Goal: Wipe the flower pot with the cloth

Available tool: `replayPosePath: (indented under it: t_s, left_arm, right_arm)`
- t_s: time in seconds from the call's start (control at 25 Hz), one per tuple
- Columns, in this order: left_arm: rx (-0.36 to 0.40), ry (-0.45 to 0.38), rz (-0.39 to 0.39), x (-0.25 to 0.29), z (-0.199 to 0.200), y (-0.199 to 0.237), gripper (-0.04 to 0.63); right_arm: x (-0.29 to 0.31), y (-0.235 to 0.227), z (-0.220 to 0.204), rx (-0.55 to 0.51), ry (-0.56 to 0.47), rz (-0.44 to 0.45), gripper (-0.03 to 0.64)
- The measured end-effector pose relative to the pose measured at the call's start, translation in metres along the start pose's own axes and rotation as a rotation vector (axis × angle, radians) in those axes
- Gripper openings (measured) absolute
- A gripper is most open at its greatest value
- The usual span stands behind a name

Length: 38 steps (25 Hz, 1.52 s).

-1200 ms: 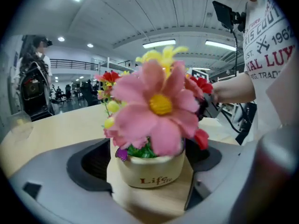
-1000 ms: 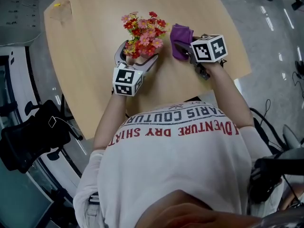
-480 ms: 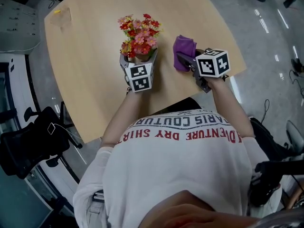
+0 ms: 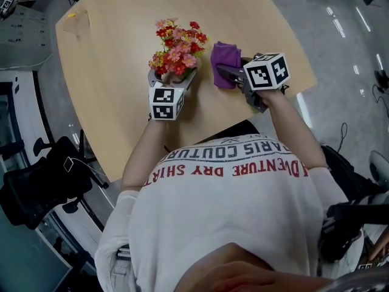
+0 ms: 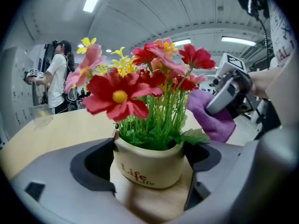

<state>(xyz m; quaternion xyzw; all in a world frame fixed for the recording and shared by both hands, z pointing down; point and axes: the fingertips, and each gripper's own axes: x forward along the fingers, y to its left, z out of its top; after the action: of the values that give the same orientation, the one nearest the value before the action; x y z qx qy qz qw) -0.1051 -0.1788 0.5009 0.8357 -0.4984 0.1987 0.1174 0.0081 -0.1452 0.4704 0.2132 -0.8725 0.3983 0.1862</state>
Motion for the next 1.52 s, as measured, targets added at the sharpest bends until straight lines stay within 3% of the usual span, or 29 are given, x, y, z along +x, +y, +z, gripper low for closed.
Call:
replayPosePath:
  t_s: [0.24,0.48,0.96,1.36,1.52]
  left_arm:
    - [0.111,0.02,-0.224,-0.013,-0.007,-0.011,0.485]
    - [0.156,0.042,-0.324,-0.016,-0.004,-0.006,0.483]
    - [0.166,0.034,-0.338,-0.016,-0.007,-0.013,0.483]
    - [0.174,0.039,-0.349,-0.02,-0.01,-0.013,0.483]
    - [0.185,0.035,-0.363,-0.028,-0.003,-0.013,0.483]
  right_arm:
    - [0.02,0.005,0.01,0.04,0.032,0.073,0.044]
    - [0.04,0.005,0.025,0.086,0.05,0.127,0.044]
    - [0.066,-0.005,0.025,0.123,0.114,0.192,0.044]
    - [0.092,-0.035,0.005,-0.053,0.314,0.009,0.044]
    - [0.092,-0.031,0.005,-0.06,0.346,-0.019,0.044]
